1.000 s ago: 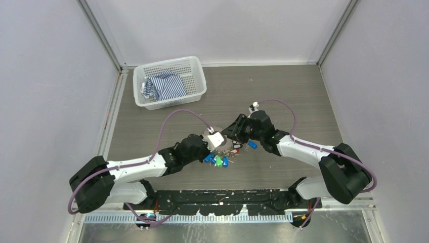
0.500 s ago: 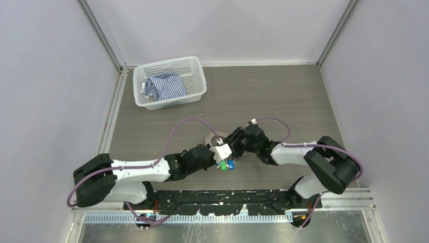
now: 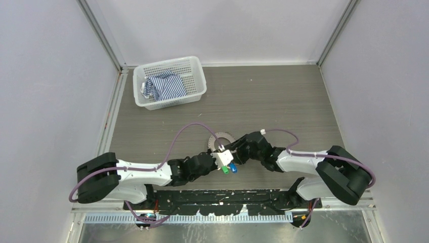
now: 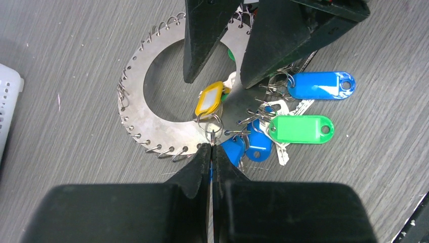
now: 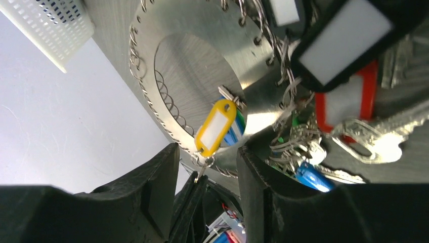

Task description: Remove the keys from the keyring

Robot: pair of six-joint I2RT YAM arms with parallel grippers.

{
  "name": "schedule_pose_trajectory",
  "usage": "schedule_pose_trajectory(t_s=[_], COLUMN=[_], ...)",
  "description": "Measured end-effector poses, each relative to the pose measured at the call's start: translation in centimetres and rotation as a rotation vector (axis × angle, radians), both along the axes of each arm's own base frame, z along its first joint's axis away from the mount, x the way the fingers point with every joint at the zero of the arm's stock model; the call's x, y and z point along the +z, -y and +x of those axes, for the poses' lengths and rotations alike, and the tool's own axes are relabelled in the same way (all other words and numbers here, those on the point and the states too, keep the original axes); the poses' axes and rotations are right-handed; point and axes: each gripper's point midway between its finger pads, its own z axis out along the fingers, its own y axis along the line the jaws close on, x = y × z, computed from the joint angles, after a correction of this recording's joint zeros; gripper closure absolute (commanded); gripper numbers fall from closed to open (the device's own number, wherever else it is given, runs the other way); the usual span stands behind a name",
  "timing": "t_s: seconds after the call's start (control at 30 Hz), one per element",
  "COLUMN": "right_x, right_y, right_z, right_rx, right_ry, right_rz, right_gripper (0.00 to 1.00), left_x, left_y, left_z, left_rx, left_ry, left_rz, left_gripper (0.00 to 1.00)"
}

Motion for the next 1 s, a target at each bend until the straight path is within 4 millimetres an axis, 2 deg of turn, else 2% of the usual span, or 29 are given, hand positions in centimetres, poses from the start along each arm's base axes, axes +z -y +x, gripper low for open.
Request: schedule_pose_trajectory(t_s=[0.2, 0.47, 0.7, 1.0], right_x=[0.0, 0.0, 0.0, 0.1], right_y=[-0.5, -0.8, -1.2, -0.5], right_z=[-1.2, -0.7, -0.7, -1.5], right_rx=[-0.032, -0.140, -0.168, -0.168], right_ry=[-0.053, -0.091, -0.110, -0.148], right_rz=[0.012, 0.071, 0.096, 0.076], right_gripper=[0.48, 0.50, 0.50, 0.49], left_x=[-0.2, -0.3, -0.2, 0.0], left_y=[0.1, 0.5, 0.4, 0.8], left_z=[-0.6, -2.0, -1.9, -2.1], left_rx=[-0.014, -0.054, -0.054, -0.072], left_ry=[0.009, 0.014, 0.023, 0.040], left_rz=[-0.001, -0.002, 0.004, 0.003], left_gripper=[1.00, 1.00, 1.00, 1.00])
